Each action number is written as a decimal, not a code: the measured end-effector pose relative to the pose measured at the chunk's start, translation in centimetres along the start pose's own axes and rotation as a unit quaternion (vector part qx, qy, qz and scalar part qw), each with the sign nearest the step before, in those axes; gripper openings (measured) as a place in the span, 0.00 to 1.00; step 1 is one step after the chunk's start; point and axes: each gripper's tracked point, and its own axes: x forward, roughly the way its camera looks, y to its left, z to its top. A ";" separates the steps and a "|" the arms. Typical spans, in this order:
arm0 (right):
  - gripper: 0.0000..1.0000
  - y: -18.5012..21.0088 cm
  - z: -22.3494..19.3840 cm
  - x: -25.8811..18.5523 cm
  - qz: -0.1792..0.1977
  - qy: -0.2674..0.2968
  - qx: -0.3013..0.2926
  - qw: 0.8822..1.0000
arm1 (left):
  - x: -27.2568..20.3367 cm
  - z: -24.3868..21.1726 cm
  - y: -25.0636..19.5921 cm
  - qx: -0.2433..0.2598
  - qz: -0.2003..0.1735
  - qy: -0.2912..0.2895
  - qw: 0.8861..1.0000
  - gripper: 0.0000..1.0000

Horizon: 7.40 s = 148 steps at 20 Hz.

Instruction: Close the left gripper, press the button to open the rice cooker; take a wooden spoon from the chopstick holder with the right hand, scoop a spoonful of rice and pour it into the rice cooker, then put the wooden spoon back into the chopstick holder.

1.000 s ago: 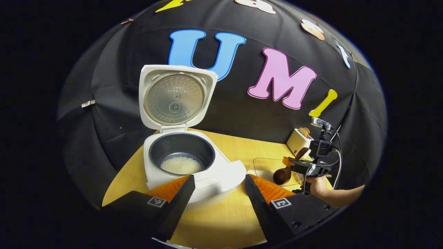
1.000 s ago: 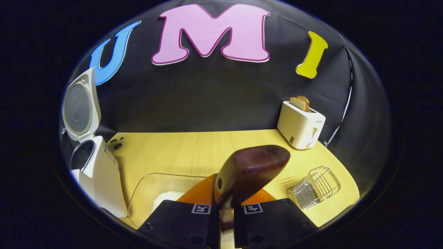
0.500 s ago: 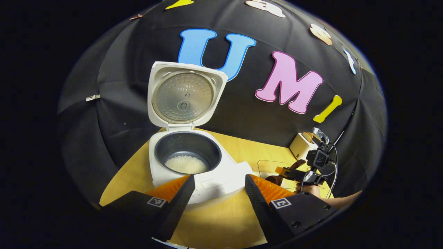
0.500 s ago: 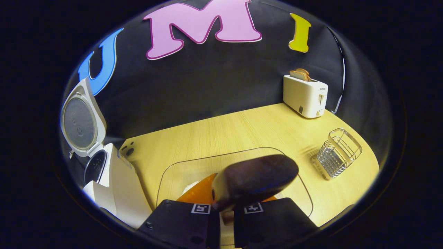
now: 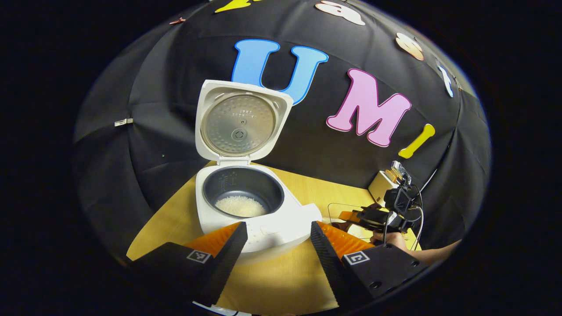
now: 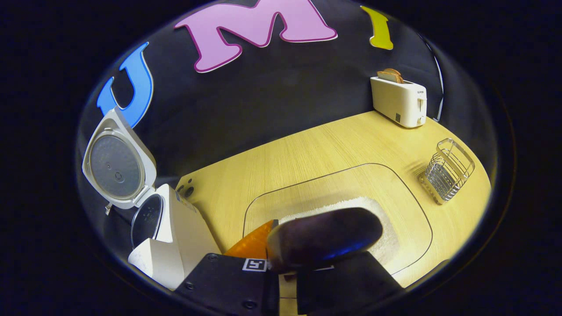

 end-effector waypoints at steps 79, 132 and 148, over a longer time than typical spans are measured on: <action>0.19 32.8 6.3 -7.0 0.296 -0.116 -0.330 0.889 | -5.0 3.1 15.0 -0.069 0.144 -0.067 0.985 0.94; 0.24 -29.9 20.2 2.0 -0.029 -0.058 -0.018 0.998 | 0.2 4.5 -13.3 0.027 0.133 -0.067 0.989 0.94; 0.98 -30.7 20.1 -8.0 -0.098 -0.062 -0.007 0.993 | -0.9 19.2 -1.0 0.035 0.168 -0.176 0.969 0.94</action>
